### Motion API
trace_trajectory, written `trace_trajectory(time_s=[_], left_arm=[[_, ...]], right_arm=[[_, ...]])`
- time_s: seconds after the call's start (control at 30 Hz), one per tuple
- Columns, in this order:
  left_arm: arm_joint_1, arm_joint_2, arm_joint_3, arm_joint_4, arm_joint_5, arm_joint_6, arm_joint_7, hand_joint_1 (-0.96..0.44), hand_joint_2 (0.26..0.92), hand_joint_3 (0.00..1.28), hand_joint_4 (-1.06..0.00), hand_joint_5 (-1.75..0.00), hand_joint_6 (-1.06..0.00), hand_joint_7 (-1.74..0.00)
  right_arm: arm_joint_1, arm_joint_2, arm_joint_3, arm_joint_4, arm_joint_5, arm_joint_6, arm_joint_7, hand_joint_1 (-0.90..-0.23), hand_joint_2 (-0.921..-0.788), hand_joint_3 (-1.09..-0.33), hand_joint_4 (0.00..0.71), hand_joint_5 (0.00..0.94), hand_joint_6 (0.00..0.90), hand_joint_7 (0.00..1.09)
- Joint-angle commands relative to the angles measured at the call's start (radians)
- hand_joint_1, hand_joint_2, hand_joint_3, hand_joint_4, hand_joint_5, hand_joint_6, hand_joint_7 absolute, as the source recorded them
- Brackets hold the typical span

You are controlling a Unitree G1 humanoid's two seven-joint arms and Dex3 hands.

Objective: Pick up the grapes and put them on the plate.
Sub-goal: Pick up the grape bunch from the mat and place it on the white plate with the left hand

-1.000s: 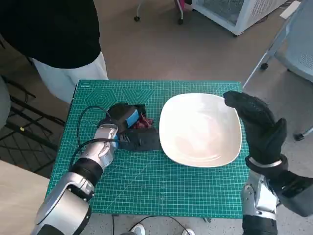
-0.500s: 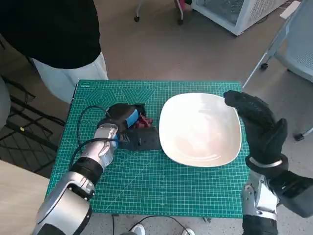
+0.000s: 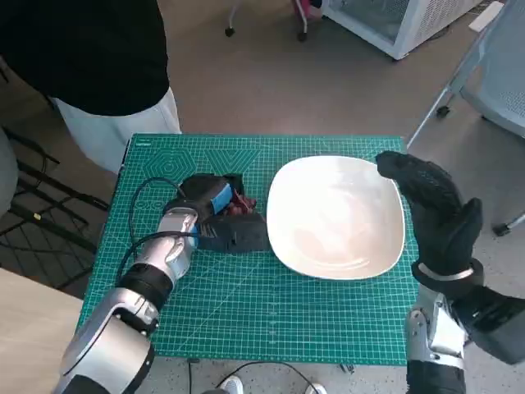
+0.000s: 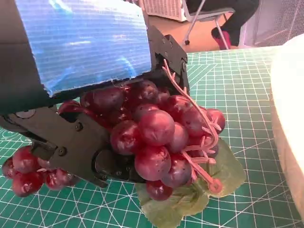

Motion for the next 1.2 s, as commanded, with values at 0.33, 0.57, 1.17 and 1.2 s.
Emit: trace_trajectory(time_s=[0.33, 0.57, 1.17, 1.2], left_arm=[[0.024, 0.068, 0.016, -0.148, 0.002, 0.032, -0.059, 0.0, 0.921, 0.18, -0.58, -1.29, -0.48, -1.3], [0.12, 0.175, 0.082, -0.518, 0.027, 0.091, -0.063, 0.0, 0.921, 0.17, -0.58, -1.38, -0.52, -1.16], [0.244, 0.232, 0.178, -0.814, 0.054, 0.08, -0.006, 0.0, 0.921, 0.11, -0.65, -1.18, -0.56, -1.24], [0.245, 0.231, 0.179, -0.815, 0.056, 0.08, -0.006, 0.0, 0.921, 0.11, -0.65, -1.18, -0.56, -1.24]], right_arm=[[0.011, 0.003, 0.004, 0.01, -0.005, 0.004, -0.01, -0.499, -0.921, -0.559, 0.207, 0.001, 0.01, 0.39], [0.006, 0.003, 0.0, 0.017, -0.004, -0.006, -0.01, -0.5, -0.921, -0.558, 0.208, 0.001, 0.011, 0.39], [-0.009, 0.006, -0.001, 0.049, -0.006, -0.034, -0.01, -0.504, -0.921, -0.564, 0.206, 0.0, 0.008, 0.39], [-0.009, 0.006, -0.001, 0.049, -0.007, -0.035, -0.01, -0.504, -0.921, -0.564, 0.206, 0.0, 0.008, 0.39]])
